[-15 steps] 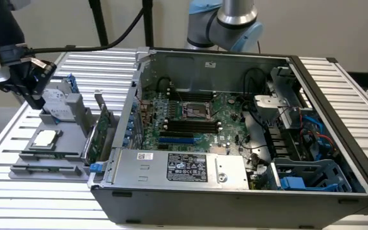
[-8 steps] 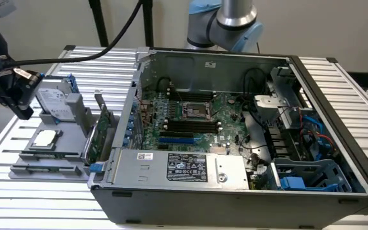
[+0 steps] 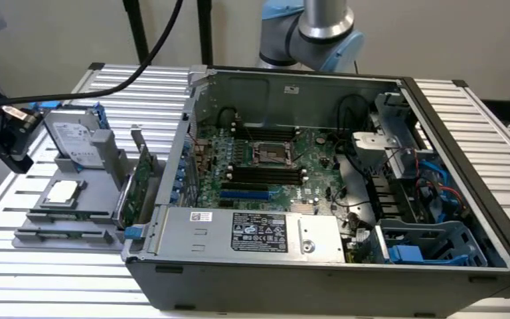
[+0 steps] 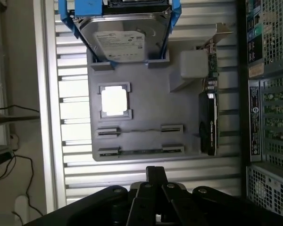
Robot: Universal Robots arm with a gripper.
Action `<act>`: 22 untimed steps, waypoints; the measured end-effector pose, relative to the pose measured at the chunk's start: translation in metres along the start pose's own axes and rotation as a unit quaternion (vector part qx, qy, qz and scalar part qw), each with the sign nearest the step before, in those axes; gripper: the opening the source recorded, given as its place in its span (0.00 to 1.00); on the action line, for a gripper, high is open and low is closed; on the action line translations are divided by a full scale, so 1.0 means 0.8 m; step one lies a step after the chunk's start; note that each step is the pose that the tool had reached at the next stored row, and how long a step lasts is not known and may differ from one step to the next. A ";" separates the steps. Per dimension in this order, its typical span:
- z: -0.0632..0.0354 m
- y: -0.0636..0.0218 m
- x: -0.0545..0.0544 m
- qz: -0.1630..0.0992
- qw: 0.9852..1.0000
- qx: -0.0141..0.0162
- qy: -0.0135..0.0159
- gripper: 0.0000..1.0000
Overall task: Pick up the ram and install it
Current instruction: 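Reach for the ram, then pick up the ram and move it above insertion slot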
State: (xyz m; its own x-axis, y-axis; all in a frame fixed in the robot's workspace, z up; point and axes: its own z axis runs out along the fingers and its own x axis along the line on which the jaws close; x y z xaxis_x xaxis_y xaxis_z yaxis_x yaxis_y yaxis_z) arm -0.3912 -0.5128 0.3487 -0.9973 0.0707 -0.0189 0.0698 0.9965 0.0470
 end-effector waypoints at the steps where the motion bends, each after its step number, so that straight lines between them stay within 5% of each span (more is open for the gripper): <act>1: 0.002 0.000 0.003 0.000 1.000 0.000 0.000 0.00; 22: 0.005 -0.001 0.006 -0.010 1.000 0.001 0.001 0.00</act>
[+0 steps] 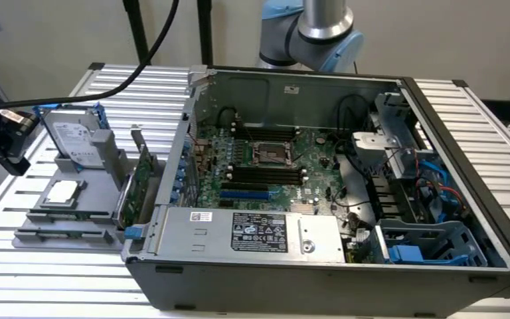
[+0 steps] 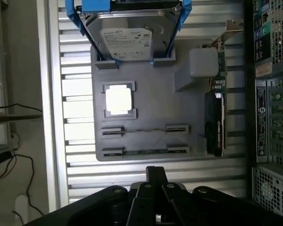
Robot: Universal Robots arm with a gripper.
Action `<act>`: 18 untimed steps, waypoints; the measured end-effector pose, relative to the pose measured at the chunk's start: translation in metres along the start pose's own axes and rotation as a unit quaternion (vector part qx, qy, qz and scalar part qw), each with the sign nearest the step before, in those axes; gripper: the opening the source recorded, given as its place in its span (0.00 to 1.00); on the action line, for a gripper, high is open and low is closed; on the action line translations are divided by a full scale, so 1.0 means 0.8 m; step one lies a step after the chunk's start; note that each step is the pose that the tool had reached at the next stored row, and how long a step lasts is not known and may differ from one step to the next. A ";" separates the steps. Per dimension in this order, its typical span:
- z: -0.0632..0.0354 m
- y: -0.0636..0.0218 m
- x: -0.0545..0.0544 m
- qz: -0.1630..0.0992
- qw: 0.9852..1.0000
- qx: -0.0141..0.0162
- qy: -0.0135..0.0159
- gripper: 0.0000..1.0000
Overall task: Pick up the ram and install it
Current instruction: 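Pick up the ram and move it above insertion slot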
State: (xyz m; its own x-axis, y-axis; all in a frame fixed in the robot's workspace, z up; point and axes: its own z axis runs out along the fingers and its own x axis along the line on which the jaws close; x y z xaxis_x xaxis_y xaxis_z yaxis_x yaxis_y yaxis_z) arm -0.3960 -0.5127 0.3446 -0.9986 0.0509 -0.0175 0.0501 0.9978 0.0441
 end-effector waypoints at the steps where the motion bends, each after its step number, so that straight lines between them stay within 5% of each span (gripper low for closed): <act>1: 0.000 0.000 0.000 -0.008 1.000 0.000 0.001 0.00; 9: 0.002 0.000 0.000 -0.081 0.997 -0.001 0.007 0.00; 14: 0.005 0.000 0.000 -0.126 0.992 -0.002 0.010 0.00; 18: 0.008 0.000 0.000 -0.162 0.987 -0.002 0.013 0.00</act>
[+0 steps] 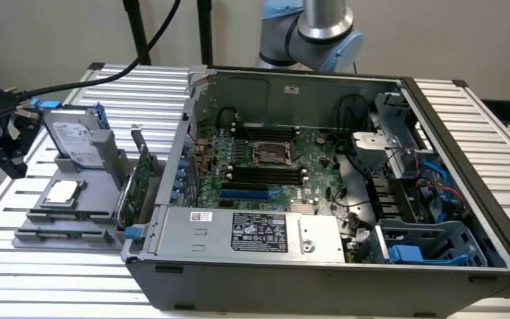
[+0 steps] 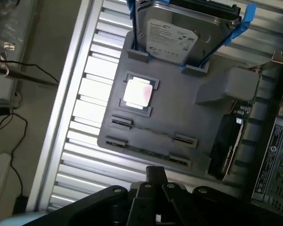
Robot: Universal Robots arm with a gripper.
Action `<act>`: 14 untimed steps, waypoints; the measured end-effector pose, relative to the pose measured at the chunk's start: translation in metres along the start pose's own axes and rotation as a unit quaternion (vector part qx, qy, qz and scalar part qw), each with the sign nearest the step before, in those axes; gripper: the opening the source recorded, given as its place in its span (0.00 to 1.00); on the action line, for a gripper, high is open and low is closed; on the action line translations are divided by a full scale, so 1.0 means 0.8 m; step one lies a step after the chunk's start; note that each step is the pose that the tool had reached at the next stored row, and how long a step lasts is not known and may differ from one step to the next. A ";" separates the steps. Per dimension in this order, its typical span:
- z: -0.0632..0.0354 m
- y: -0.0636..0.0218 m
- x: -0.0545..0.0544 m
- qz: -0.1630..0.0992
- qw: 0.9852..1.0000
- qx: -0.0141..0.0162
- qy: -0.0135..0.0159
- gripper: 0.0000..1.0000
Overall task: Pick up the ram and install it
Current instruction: 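Pick up the ram and move it above insertion slot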
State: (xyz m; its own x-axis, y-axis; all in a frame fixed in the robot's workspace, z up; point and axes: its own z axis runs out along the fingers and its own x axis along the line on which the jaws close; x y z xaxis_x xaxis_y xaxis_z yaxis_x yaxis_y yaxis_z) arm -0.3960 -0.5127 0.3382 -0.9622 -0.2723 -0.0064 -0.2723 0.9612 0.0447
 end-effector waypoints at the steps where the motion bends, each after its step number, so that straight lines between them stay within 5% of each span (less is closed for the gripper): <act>1: 0.001 0.000 0.000 -0.009 1.000 0.000 0.001 0.00; 8: 0.008 0.000 0.000 -0.079 0.997 -0.001 0.004 0.00; 14: 0.015 -0.001 0.000 -0.133 0.991 -0.001 0.007 0.00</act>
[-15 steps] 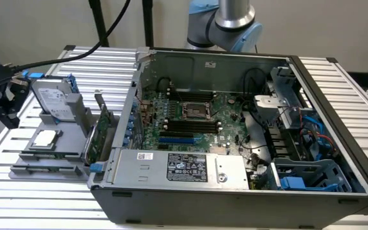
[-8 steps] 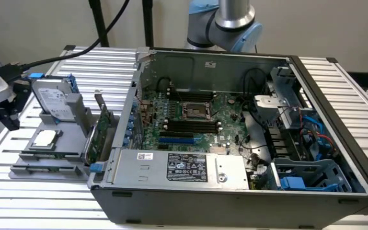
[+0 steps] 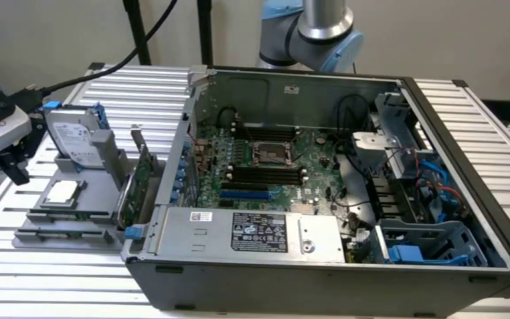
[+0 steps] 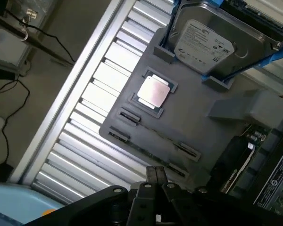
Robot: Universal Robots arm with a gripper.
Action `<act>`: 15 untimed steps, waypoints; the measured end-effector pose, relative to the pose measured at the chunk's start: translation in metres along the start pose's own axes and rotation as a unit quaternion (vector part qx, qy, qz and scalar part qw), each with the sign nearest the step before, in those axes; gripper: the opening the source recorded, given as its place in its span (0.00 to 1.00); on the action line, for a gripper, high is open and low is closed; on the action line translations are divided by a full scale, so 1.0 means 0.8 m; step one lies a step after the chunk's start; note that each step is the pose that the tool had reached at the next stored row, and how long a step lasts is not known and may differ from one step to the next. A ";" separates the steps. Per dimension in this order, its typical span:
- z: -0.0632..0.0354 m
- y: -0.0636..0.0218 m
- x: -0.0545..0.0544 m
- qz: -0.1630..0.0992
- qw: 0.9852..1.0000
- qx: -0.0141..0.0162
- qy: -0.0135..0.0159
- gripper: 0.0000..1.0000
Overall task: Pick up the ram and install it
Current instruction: 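Pick up the ram and move it above insertion slot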
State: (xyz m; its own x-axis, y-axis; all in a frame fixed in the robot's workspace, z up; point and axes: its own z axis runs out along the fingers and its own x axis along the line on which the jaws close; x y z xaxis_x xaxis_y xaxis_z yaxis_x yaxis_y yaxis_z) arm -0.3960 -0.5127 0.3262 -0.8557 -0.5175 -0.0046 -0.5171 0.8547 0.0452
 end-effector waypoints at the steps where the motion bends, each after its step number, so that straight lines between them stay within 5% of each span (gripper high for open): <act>1: 0.001 0.000 0.000 -0.009 1.000 0.000 0.000 0.00; 8: 0.010 0.000 0.000 -0.072 0.997 0.000 0.003 0.00; 15: 0.020 -0.001 0.000 -0.136 0.991 -0.001 0.006 0.00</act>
State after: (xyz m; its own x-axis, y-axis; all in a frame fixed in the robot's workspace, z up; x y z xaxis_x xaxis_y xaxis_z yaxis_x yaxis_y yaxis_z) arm -0.3960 -0.5127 0.3103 -0.6848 -0.7287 -0.0047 -0.7281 0.6840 0.0452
